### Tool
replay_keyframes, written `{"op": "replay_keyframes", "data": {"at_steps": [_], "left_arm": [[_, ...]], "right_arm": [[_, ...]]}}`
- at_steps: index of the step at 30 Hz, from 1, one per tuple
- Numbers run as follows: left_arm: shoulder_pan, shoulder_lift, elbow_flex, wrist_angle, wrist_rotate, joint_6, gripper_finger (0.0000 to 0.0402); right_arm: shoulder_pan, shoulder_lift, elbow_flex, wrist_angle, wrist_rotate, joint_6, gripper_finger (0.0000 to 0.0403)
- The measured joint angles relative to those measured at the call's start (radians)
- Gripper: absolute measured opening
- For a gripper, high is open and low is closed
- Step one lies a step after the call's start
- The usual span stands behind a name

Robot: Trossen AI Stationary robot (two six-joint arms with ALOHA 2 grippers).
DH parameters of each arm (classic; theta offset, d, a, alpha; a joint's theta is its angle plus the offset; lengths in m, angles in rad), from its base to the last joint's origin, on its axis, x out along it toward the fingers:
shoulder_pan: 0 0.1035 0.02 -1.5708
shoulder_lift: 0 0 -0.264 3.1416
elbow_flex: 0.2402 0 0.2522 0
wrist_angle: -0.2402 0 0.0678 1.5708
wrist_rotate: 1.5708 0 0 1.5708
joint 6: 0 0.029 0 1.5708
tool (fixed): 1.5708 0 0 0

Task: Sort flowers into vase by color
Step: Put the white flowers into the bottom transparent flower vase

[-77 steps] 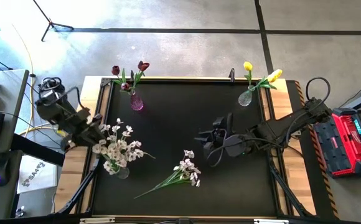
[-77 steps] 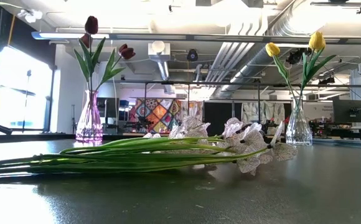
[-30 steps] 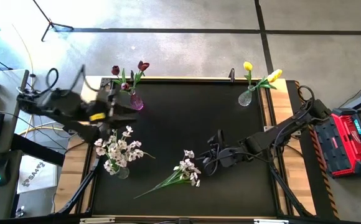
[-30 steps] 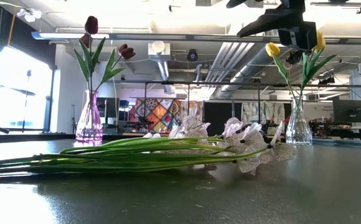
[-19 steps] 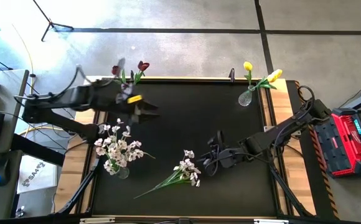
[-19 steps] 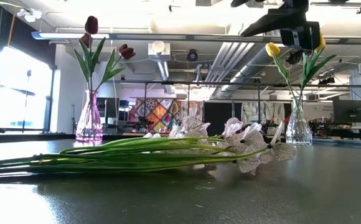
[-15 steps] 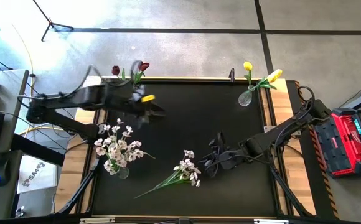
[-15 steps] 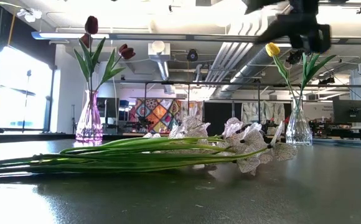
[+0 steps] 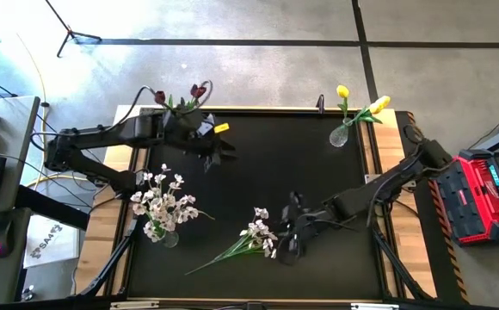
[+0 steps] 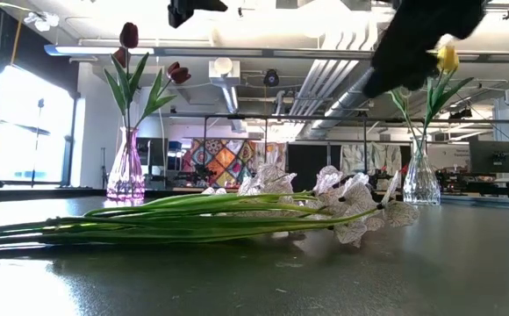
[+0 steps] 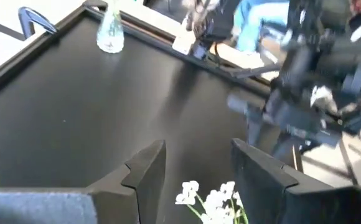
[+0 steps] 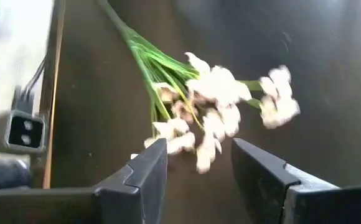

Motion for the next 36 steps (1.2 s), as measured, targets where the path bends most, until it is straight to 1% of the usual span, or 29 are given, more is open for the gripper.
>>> {"op": "replay_keyframes", "data": {"at_steps": [3, 7, 9, 12, 15, 18, 23, 25, 28, 30, 32, 36], "left_arm": [[0.012, -0.029, 0.0, 0.0, 0.006, -0.014, 0.0165], [0.008, -0.065, 0.0, -0.013, 0.009, -0.019, 0.0165], [-0.001, -0.081, 0.0, -0.032, 0.009, -0.02, 0.0165], [-0.008, -0.111, 0.0, -0.105, 0.01, -0.02, 0.0165], [-0.008, -0.139, 0.0, -0.174, 0.006, -0.014, 0.0165], [-0.007, -0.162, 0.0, -0.183, 0.003, -0.011, 0.0165], [-0.005, -0.199, 0.0, -0.184, 0.008, -0.008, 0.0165], [-0.005, -0.208, 0.0, -0.193, 0.008, 0.007, 0.0165], [-0.005, -0.216, 0.0, -0.196, 0.009, 0.033, 0.0165], [-0.005, -0.217, 0.0, -0.2, 0.009, 0.047, 0.0165], [-0.005, -0.212, 0.0, -0.204, 0.009, 0.065, 0.0165], [-0.003, -0.208, 0.0, -0.215, 0.009, 0.071, 0.0165]], "right_arm": [[-0.037, 0.054, 0.006, 0.1, -0.03, -0.218, 0.0167], [-0.094, 0.144, 0.041, 0.247, -0.164, -0.455, 0.017], [-0.109, 0.201, 0.073, 0.272, -0.22, -0.555, 0.0176], [-0.118, 0.289, 0.142, 0.273, -0.231, -0.665, 0.0191], [-0.126, 0.373, 0.223, 0.277, -0.22, -0.725, 0.0207], [-0.132, 0.467, 0.288, 0.258, -0.217, -0.744, 0.0216], [-0.132, 0.586, 0.384, 0.229, -0.257, -0.739, 0.0214], [-0.135, 0.618, 0.42, 0.176, -0.265, -0.718, 0.0209], [-0.147, 0.656, 0.465, 0.099, -0.288, -0.676, 0.019], [-0.155, 0.664, 0.483, 0.062, -0.299, -0.654, 0.0164], [-0.162, 0.666, 0.493, 0.031, -0.305, -0.626, 0.0127], [-0.184, 0.648, 0.515, -0.082, -0.306, -0.547, 0.0033]]}}
